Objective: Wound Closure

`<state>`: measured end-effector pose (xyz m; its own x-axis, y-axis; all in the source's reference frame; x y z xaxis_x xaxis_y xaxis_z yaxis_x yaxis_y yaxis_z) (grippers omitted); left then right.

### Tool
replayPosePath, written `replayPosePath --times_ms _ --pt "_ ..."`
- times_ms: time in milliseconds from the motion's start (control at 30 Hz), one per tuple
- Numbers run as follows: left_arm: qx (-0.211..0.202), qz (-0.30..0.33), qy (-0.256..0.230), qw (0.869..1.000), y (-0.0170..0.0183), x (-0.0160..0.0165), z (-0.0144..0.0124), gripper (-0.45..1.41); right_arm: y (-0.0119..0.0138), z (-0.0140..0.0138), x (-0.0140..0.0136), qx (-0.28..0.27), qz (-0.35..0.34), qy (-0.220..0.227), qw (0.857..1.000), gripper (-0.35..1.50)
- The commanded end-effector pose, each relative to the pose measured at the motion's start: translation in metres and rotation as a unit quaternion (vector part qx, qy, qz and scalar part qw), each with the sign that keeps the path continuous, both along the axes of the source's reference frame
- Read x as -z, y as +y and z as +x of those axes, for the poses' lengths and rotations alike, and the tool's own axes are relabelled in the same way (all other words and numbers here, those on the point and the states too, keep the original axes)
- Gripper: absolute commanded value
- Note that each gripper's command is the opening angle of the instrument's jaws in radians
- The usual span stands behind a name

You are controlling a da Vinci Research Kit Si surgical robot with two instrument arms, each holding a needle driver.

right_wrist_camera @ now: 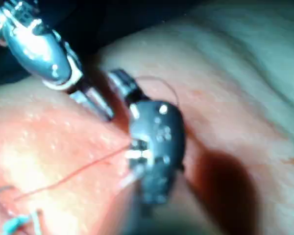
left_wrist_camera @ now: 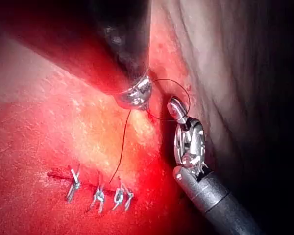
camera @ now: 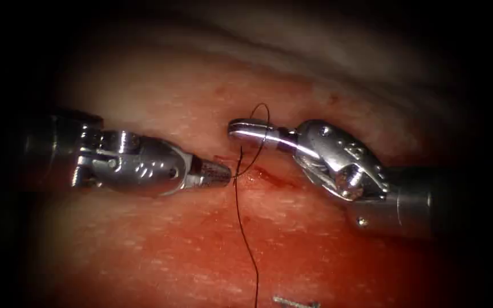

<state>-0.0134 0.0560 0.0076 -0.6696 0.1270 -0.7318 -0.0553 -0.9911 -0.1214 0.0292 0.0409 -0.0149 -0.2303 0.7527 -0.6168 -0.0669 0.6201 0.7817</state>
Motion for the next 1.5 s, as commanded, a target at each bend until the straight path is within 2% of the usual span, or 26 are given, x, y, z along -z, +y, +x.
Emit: replayPosePath --times_ms 33,133,167,267,300,367,467,533,600,633,700,733,800,867,1000,1100,1300,1433,1500 --pt "-0.003 -0.001 -0.007 1.000 -0.0001 -0.0008 -0.0008 -0.35 0.0002 0.0014 -0.0004 0.034 -0.005 0.031 0.999 -0.35" --pt "-0.010 -0.004 -0.020 1.000 0.0008 -0.0011 -0.0013 -0.35 0.0000 0.0024 -0.0001 0.130 -0.003 0.074 0.989 -0.35" --pt "-0.012 -0.004 -0.022 1.000 0.0009 -0.0012 -0.0012 -0.35 -0.0001 0.0024 0.0000 0.144 -0.011 0.077 0.986 -0.35" --pt "-0.018 -0.004 -0.027 0.999 0.0013 -0.0017 -0.0009 -0.35 -0.0008 0.0030 0.0007 0.245 -0.067 0.085 0.963 -0.33" --pt "-0.018 -0.005 -0.026 0.999 0.0014 -0.0018 -0.0009 -0.35 -0.0010 0.0031 0.0009 0.261 -0.079 0.085 0.958 -0.27" --pt "-0.019 -0.006 -0.026 0.999 0.0014 -0.0019 -0.0008 -0.35 -0.0013 0.0031 0.0012 0.282 -0.092 0.090 0.951 -0.13" --pt "-0.020 -0.007 -0.026 0.999 0.0014 -0.0021 -0.0006 -0.35 -0.0023 0.0029 0.0021 0.324 -0.132 0.102 0.931 0.05" --pt "-0.021 -0.008 -0.026 0.999 0.0012 -0.0022 -0.0008 -0.35 -0.0030 0.0029 0.0026 0.352 -0.173 0.106 0.914 0.26" --pt "-0.022 -0.008 -0.027 0.999 0.0011 -0.0022 -0.0008 -0.35 -0.0032 0.0030 0.0028 0.360 -0.187 0.117 0.907 0.34" --pt "-0.021 -0.009 -0.026 0.999 0.0011 -0.0021 -0.0007 -0.35 -0.0034 0.0029 0.0029 0.373 -0.199 0.119 0.899 0.34" --pt "-0.021 -0.010 -0.025 0.999 0.0010 -0.0020 -0.0006 -0.35 -0.0036 0.0027 0.0030 0.392 -0.219 0.119 0.886 0.44" --pt "-0.021 -0.010 -0.024 0.999 0.0009 -0.0020 -0.0005 -0.35 -0.0036 0.0026 0.0030 0.402 -0.221 0.118 0.881 0.64" --pt "-0.021 -0.011 -0.024 0.999 0.0009 -0.0020 -0.0004 -0.35 -0.0035 0.0026 0.0029 0.416 -0.226 0.114 0.873 0.69" --pt "-0.021 -0.012 -0.023 0.999 0.0007 -0.0019 -0.0001 -0.35 -0.0040 0.0028 0.0022 0.447 -0.239 0.098 0.857 0.81" --pt "-0.021 -0.013 -0.022 0.999 0.0006 -0.0019 0.0000 -0.35 -0.0049 0.0037 0.0014 0.455 -0.246 0.087 0.851 0.93" --pt "-0.018 -0.011 -0.021 1.000 0.0006 -0.0019 0.0001 -0.35 -0.0061 0.0053 0.0007 0.467 -0.256 0.082 0.843 0.93" --pt "-0.017 -0.014 -0.018 1.000 0.0004 -0.0018 0.0006 -0.35 -0.0076 0.0058 -0.0015 0.489 -0.276 0.063 0.825 0.81" --pt "-0.017 -0.015 -0.017 1.000 0.0005 -0.0019 0.0007 -0.35 -0.0068 0.0058 -0.0022 0.488 -0.278 0.057 0.826 0.69" --pt "-0.015 -0.016 -0.017 1.000 0.0005 -0.0019 0.0008 -0.35 -0.0070 0.0061 -0.0023 0.488 -0.276 0.055 0.826 0.54"
